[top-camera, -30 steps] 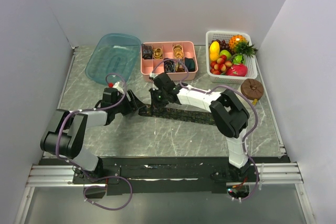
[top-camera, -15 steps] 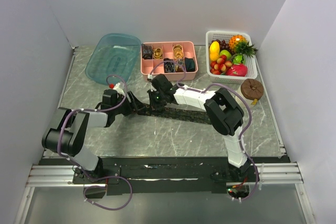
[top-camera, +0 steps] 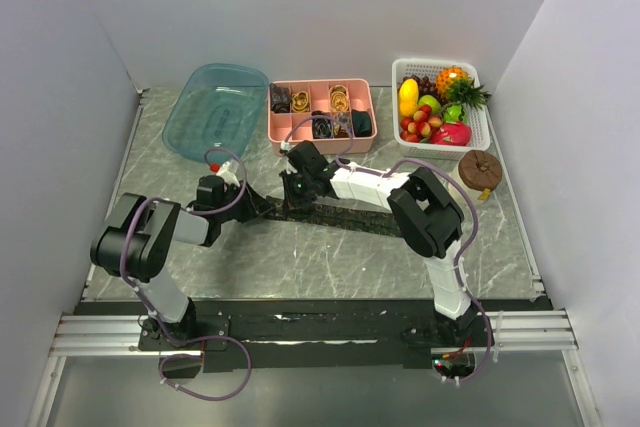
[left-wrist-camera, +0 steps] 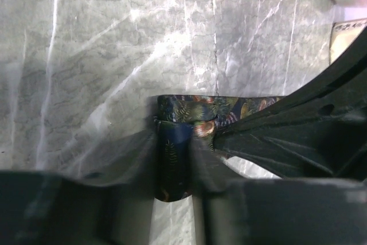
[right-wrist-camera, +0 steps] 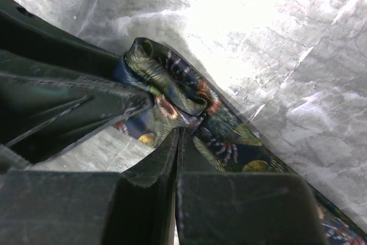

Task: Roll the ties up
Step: Roll the tie at the center of the board.

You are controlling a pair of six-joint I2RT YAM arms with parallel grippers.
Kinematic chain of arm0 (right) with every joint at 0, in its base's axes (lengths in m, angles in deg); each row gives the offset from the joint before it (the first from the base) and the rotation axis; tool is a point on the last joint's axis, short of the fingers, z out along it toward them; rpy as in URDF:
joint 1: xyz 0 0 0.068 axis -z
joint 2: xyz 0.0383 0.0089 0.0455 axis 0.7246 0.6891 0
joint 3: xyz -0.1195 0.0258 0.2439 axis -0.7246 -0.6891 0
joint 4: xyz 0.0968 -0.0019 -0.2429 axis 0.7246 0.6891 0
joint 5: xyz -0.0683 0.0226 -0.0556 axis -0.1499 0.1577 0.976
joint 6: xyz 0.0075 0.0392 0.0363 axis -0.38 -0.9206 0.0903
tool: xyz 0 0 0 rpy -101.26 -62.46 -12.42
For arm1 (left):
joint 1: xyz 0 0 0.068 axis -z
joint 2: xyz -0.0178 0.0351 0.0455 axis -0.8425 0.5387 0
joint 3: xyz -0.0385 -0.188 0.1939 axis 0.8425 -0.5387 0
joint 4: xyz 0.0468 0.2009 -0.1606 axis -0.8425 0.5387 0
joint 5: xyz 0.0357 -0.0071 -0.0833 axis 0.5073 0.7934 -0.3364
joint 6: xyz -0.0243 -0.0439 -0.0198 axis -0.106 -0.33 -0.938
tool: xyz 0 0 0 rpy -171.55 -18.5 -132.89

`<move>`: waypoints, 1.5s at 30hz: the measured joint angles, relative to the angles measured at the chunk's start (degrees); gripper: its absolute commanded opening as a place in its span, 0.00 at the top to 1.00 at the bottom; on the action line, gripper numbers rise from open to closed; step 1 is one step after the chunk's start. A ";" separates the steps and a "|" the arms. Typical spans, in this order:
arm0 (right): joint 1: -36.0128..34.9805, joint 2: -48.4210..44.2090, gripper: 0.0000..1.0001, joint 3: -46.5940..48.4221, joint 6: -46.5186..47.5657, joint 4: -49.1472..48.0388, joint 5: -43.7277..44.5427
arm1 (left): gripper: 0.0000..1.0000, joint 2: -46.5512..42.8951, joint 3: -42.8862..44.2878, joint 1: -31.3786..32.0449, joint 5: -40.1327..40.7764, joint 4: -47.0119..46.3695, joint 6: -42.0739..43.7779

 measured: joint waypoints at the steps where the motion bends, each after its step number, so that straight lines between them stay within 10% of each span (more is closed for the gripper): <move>1: 0.00 0.04 1.00 0.04 -0.02 0.00 -0.09 | 0.89 0.50 -0.13 -0.02 -0.20 -0.66 -0.22; 17: 0.17 2.97 1.00 3.21 -0.26 -0.37 -2.10 | 0.99 -4.37 4.26 1.22 3.45 11.72 3.96; 45: 5.20 3.74 1.00 -6.58 -11.26 -18.29 -13.25 | 0.99 -0.37 29.94 22.75 38.66 49.00 13.62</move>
